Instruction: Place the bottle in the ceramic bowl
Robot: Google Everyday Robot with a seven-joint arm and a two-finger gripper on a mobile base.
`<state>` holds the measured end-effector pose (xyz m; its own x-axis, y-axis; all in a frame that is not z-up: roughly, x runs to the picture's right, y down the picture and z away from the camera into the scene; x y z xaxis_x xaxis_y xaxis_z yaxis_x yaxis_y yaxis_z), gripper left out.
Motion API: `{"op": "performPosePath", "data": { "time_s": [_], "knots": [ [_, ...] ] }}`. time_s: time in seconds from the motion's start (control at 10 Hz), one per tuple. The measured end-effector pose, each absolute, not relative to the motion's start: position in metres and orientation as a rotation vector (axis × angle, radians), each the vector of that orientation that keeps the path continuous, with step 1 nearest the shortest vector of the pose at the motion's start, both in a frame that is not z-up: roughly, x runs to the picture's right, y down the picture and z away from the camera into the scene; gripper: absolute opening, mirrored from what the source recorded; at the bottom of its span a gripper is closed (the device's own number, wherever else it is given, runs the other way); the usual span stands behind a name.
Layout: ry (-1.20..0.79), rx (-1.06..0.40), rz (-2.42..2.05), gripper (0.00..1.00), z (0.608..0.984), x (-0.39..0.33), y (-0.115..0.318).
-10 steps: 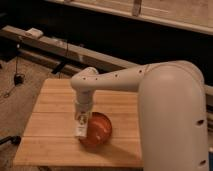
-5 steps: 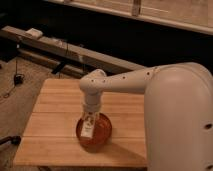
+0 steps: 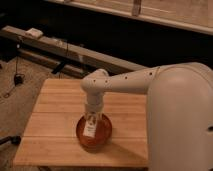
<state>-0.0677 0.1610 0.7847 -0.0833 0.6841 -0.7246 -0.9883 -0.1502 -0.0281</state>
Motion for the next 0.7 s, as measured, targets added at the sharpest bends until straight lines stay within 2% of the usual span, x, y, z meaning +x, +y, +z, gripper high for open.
{"op": "performPosePath", "data": {
  "time_s": [0.7],
  "knots": [
    [0.563,-0.712,1.607,0.8,0.7843,-0.065,0.1582]
  ]
}}
